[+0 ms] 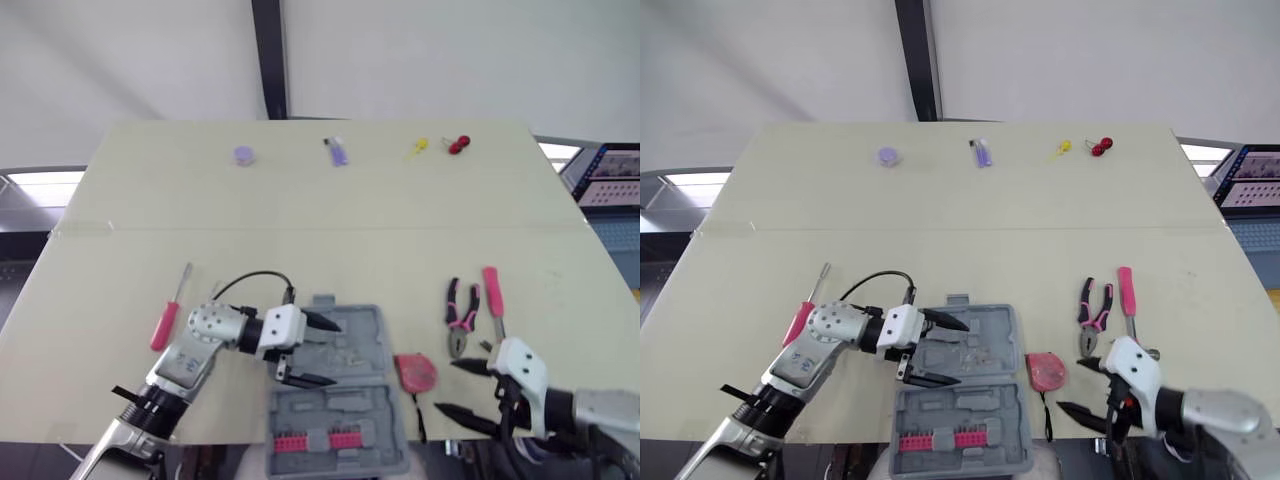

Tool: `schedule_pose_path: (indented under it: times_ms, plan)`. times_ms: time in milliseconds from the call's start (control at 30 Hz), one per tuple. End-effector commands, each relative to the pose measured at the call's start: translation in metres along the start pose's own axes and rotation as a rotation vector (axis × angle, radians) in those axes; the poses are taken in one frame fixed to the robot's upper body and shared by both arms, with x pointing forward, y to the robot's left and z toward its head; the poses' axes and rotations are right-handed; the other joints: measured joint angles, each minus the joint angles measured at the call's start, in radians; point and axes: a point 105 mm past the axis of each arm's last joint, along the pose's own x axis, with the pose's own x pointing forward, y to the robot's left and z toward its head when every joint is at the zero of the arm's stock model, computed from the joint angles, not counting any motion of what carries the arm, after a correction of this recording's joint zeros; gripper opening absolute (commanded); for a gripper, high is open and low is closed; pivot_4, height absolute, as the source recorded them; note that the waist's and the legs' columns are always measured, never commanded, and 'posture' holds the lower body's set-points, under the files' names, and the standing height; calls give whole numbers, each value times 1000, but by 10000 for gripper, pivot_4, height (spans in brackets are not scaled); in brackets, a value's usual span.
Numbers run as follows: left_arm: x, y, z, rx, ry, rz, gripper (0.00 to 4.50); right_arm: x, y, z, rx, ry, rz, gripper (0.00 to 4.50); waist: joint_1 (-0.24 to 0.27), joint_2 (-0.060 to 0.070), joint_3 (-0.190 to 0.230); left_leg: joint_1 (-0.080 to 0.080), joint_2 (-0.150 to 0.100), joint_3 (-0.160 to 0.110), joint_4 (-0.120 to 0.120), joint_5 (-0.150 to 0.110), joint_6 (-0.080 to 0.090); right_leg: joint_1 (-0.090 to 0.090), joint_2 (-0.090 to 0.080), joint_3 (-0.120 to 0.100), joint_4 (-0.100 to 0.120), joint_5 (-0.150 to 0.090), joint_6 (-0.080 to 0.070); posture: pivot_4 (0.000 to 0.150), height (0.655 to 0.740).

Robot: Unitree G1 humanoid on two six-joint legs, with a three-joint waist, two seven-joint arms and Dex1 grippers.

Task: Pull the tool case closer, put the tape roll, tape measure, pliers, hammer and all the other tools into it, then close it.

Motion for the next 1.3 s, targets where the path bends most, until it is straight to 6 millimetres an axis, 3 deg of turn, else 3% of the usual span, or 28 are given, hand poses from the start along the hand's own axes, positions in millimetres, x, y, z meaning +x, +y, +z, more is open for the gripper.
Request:
schedule_pose_path:
  times_ms: [33, 233, 633, 1300]
  plan:
    - [0, -2, 8, 86, 2, 0, 45000, 12, 2, -16, -139, 20, 141, 44615, 3, 0, 0, 0, 0, -1, 0, 0, 0, 0, 0, -1, 0, 0, 0, 1500, 7400]
    - [-2, -9, 5, 167, 36, -14, 45000, 24, -4, -32, -279, 43, 262, 44615, -3, 0, 1, -1, 0, 0, 2, -1, 1, 3, 0, -1, -2, 0, 1, 1500, 7400]
    - [-3, -10, 2, 179, 54, 17, 45000, 36, -11, -21, -380, -27, 277, 44615, -3, 0, 1, 0, 0, -1, 3, -1, 1, 3, 0, -1, -2, 0, 1, 1500, 7400]
    - [-2, -8, 0, 202, 69, 20, 45000, 55, -11, -21, -536, -19, 376, 44615, -3, 0, 1, 0, 0, -1, 3, -1, 1, 3, 0, -1, -1, 0, 1, 1500, 7400]
